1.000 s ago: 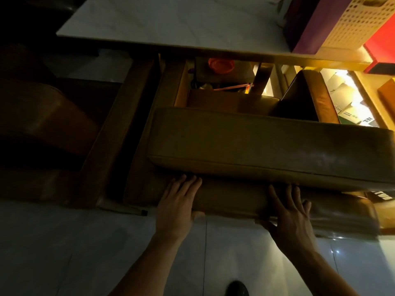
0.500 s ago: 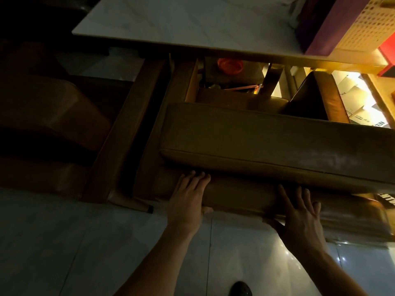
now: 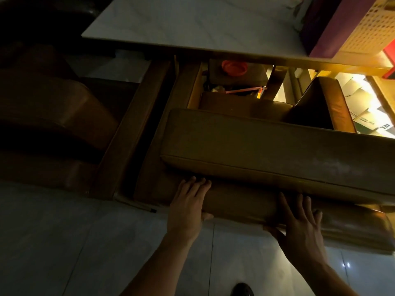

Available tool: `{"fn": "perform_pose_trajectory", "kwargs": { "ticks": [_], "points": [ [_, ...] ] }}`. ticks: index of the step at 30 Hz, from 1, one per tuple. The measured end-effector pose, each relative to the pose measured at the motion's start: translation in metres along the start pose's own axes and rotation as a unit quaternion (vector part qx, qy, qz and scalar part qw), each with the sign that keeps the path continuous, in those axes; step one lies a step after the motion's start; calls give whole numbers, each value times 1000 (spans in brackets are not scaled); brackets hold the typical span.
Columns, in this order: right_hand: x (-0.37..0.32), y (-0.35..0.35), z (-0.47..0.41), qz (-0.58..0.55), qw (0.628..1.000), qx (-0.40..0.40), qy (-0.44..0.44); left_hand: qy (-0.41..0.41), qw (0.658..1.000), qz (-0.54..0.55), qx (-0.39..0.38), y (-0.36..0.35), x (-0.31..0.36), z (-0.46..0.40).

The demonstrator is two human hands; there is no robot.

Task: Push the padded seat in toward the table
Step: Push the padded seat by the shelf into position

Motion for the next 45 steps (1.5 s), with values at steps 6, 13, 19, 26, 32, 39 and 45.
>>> {"fn": "perform_pose_trajectory", "kwargs": {
  "ticks": [6,13,19,26,32,39,45],
  "points": [
    [5,-2,-2,-24,1000,-13,-2,9,1000,-3,1,0,2,-1],
    [8,-7,-4,-27,1000,-9,0,7,1000,7,6,-2,1,0],
    [10,-6,-6,-41,999,-14,2,4,1000,16,3,1,3,-1],
    [12,-4,-9,-43,999,-21,-4,-5,1000,19,20,4,8,-1],
    [19,1,-15,-12,1000,-22,-1,-29,999,17,26,-8,4,-3],
    [10,5,-14,1,998,-44,-38,-28,998,45,14,-11,0,-5],
    [7,6,-9,2,997,-56,-59,-24,999,24,5,-6,1,-5]
  ]
}}
Point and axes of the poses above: each hand's wrist, its own z-axis away from the middle knuckle, its own y-axis out of the back of the hand, x = y × z, the point moved 1 cm from there along -z, towards the middle knuckle, and after that the axes turned 8 degrees about -y, right-handed, at the moved point
